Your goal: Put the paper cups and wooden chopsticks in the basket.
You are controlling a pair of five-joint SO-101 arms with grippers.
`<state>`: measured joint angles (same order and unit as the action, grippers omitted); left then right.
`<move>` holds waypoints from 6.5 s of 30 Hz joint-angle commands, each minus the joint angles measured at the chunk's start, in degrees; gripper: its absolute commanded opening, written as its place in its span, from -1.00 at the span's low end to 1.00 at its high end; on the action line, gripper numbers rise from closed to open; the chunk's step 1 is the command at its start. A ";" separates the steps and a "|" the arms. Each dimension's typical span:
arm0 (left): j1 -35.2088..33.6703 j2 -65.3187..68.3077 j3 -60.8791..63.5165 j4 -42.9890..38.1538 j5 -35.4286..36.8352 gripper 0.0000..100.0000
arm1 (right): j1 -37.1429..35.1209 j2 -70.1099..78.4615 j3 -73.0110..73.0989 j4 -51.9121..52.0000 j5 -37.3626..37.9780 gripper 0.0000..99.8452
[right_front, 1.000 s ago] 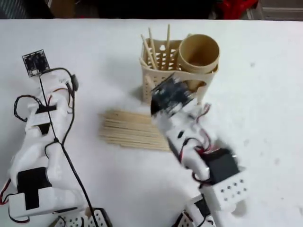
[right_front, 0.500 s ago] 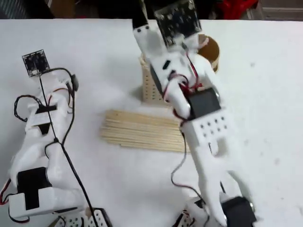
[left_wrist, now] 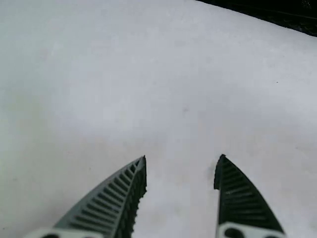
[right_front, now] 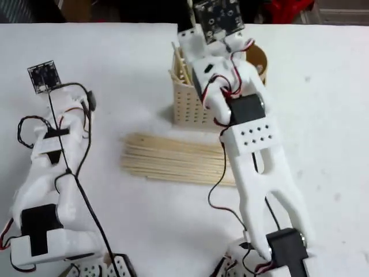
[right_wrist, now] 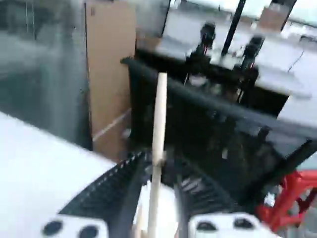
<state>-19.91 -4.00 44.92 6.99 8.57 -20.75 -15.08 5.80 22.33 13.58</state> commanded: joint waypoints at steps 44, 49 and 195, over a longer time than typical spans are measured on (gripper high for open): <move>42.68 -23.08 -10.55 71.82 -44.04 -0.63 | 33.98 -88.48 85.01 50.68 22.07 -0.95; 47.16 -13.23 -10.64 64.18 -48.35 -0.63 | 35.03 -88.22 87.56 49.45 21.63 -0.95; 44.53 -42.07 -27.87 38.33 -27.34 -0.96 | 50.24 -88.48 90.99 43.12 21.63 -0.95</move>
<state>25.27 -44.53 25.67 56.84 -25.89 29.19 -102.99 96.35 66.20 35.65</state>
